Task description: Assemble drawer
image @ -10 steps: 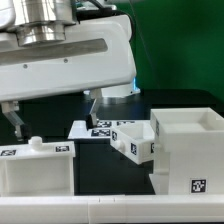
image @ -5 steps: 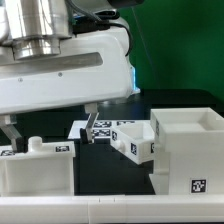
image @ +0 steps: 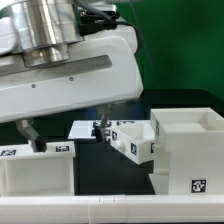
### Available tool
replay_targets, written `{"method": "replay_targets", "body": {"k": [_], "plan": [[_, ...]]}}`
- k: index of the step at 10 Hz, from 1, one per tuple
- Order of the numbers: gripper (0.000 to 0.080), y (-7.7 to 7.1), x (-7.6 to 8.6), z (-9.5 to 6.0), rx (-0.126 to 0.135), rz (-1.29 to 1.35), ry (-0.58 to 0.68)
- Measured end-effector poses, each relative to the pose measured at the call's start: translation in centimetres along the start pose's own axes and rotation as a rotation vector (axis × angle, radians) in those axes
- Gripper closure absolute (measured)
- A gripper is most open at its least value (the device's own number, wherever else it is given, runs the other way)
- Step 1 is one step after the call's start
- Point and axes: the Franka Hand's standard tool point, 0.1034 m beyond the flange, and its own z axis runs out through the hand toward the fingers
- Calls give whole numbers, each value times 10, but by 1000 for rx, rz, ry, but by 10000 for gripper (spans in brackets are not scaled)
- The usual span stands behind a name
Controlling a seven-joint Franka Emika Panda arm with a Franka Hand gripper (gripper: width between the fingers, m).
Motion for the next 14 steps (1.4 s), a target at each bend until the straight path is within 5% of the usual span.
{"method": "replay_targets", "body": {"k": [2, 5, 8, 14], "plan": [[150, -6, -10, 18, 2, 0, -108], [150, -13, -25, 21, 58, -17, -314], [150, 2, -14, 35, 51, -40, -296], [150, 26, -31, 42, 34, -45, -301]]}}
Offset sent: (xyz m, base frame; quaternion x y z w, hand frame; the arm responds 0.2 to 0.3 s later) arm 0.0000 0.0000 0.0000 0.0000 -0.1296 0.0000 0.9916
